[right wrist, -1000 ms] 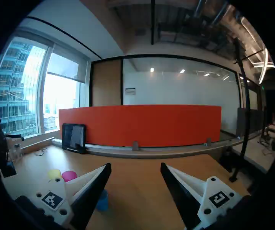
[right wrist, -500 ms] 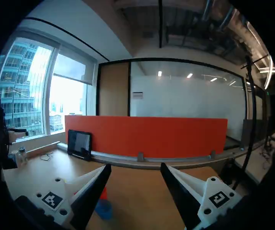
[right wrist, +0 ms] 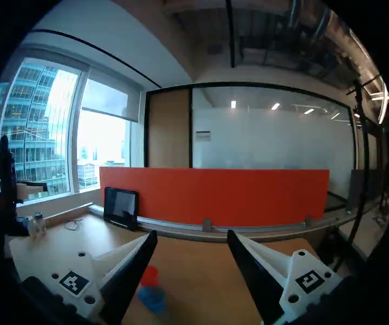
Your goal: Pour water
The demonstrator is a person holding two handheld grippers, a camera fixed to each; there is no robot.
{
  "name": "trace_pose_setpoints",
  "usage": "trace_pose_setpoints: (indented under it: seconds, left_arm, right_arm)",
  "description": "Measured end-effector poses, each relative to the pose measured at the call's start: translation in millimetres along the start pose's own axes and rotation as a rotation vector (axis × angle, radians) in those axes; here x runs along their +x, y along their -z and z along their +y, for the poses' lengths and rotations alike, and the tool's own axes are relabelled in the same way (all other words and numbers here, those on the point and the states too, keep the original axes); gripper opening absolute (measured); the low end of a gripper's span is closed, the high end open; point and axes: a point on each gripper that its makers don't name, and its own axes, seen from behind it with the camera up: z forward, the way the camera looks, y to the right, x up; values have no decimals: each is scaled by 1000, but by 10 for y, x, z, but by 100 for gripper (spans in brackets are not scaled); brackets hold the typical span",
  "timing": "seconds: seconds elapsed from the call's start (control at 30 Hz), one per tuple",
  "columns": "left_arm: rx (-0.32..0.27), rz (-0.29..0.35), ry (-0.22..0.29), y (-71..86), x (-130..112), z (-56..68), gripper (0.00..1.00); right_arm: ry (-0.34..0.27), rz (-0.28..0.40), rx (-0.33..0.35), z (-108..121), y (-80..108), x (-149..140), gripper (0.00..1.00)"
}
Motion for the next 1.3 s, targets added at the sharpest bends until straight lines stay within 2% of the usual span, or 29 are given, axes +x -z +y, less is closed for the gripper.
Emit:
trace_pose_setpoints:
  seconds: [0.27, 0.57, 0.77, 0.97, 1.3]
  left_arm:
    - [-67, 0, -5, -38, -25, 115, 97]
    - [-184, -12, -10, -40, -4, 374, 97]
    - [-253, -20, 5, -33, -13, 515, 97]
    - [-294, -13, -24, -49, -17, 607, 97]
    - [-354, -26, -57, -25, -62, 772, 97]
  right_arm:
    - [-11, 2, 87, -88, 24, 40, 99]
    - [-20, 1, 189, -212, 46, 113, 100]
    - [8, 0, 255, -327, 46, 112, 99]
    - [28, 7, 321, -454, 75, 157, 99]
    - [74, -16, 371, -593, 88, 147, 100]
